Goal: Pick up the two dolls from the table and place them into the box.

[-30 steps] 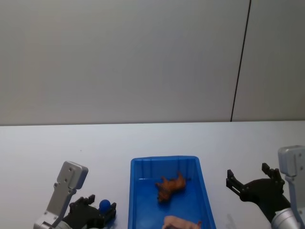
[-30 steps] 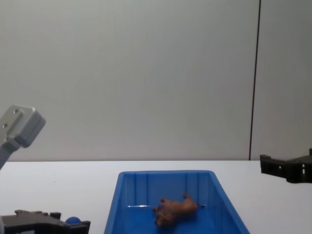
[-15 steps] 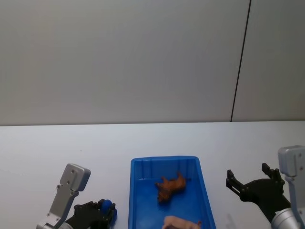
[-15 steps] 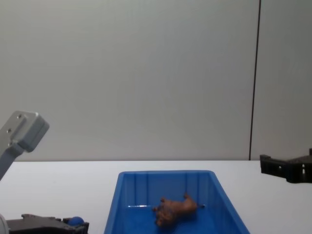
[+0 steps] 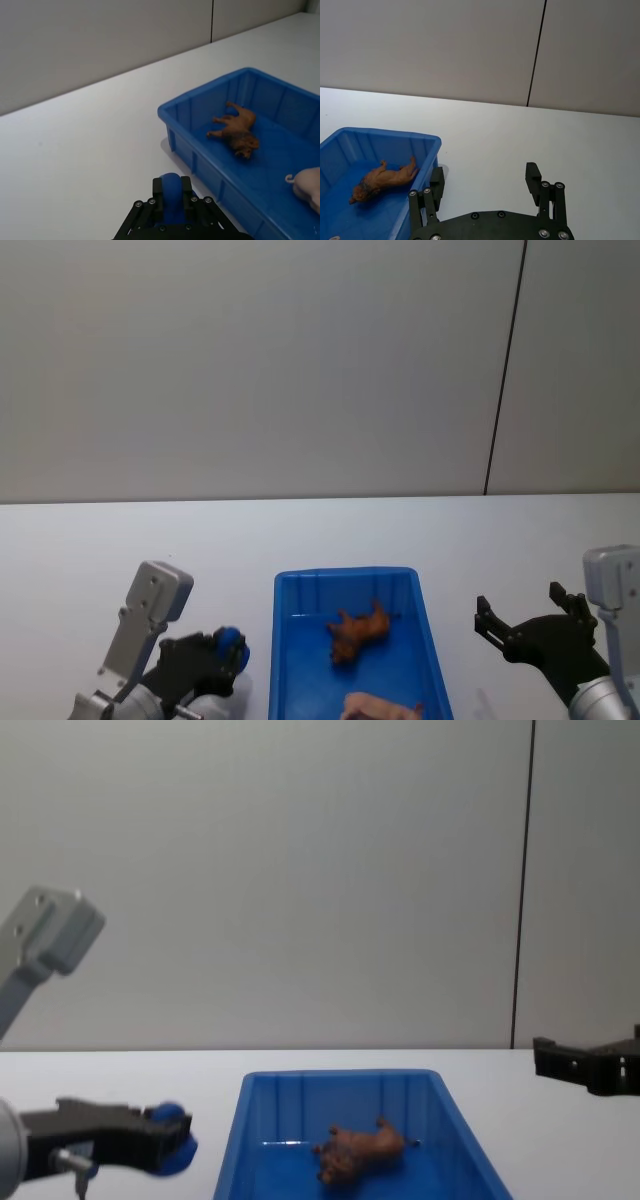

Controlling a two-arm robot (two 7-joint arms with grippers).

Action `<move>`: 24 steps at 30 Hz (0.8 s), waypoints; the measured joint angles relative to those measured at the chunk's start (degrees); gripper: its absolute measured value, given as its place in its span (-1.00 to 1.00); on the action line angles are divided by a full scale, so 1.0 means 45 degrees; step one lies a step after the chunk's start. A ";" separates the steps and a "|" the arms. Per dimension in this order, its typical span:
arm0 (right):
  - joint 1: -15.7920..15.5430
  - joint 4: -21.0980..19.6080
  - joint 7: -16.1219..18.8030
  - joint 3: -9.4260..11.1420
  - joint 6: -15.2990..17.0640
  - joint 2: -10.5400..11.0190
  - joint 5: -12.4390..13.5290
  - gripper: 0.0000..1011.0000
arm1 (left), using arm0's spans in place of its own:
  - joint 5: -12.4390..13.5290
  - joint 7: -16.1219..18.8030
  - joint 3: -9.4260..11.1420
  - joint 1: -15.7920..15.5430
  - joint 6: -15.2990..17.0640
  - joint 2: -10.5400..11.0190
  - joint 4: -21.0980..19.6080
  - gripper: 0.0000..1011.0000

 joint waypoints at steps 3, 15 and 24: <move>0.0000 0.0000 0.0000 0.0001 0.0000 0.0000 0.0000 0.98 | 0.0131 -0.0050 -0.0022 -0.0038 -0.0127 0.0011 -0.0183 -0.61; 0.0000 0.0000 0.0001 0.0000 0.0000 0.0000 0.0000 0.98 | 0.0538 -0.1275 -0.0004 -0.0439 -0.0731 -0.0158 -0.0867 -0.76; 0.0001 0.0001 0.0000 0.0000 0.0000 0.0000 0.0000 0.98 | 0.0485 -0.2491 0.0179 -0.0784 -0.1049 -0.0503 -0.0852 -0.44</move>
